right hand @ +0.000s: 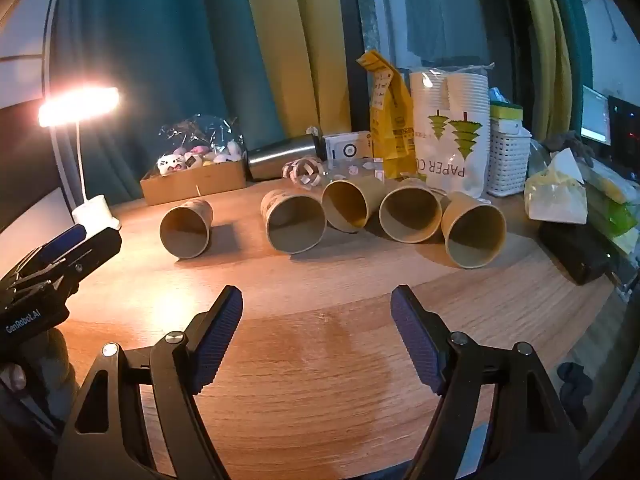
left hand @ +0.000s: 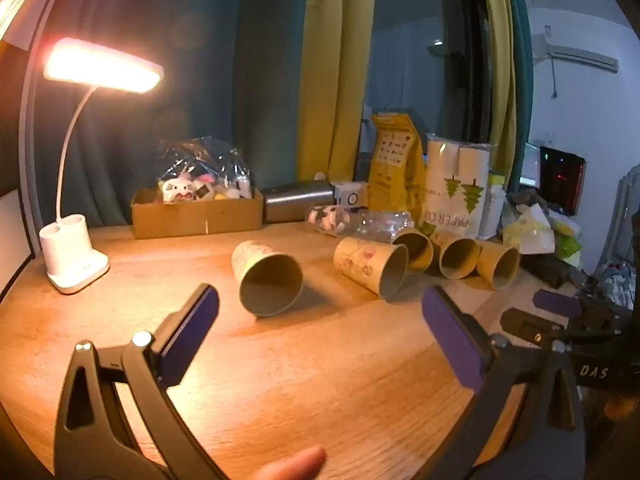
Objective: Flip cup upside down
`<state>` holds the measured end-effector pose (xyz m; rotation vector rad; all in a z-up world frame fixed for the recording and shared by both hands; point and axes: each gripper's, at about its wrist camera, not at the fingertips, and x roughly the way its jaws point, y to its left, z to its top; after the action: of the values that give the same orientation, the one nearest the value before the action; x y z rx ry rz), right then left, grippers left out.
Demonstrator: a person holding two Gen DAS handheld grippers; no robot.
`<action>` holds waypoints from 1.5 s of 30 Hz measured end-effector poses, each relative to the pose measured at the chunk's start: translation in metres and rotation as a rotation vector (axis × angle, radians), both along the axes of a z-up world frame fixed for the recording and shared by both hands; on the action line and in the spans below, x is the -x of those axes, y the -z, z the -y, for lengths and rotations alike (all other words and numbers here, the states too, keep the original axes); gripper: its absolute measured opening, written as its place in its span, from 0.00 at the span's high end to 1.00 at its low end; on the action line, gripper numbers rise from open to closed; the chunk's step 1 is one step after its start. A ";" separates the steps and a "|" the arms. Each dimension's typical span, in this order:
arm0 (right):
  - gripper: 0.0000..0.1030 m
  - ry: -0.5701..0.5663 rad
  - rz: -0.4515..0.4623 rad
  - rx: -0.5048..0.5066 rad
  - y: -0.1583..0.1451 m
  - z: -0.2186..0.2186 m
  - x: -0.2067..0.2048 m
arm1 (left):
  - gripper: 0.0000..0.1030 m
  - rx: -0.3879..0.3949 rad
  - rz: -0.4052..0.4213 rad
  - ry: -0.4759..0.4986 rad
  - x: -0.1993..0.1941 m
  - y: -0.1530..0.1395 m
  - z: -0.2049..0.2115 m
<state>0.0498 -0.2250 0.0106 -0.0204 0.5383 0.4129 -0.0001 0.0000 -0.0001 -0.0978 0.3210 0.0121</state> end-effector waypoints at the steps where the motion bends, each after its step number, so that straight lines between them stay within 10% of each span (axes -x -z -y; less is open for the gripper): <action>1: 0.23 -0.001 0.001 -0.001 0.000 -0.001 0.001 | 0.00 0.013 0.008 0.003 0.001 0.000 0.000; 45: 0.23 0.018 -0.013 -0.011 0.001 0.004 0.000 | 0.00 -0.046 -0.022 0.011 -0.002 0.000 0.008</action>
<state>0.0502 -0.2291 0.0094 -0.0026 0.5483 0.3989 0.0022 -0.0079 -0.0002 -0.0507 0.3428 0.0090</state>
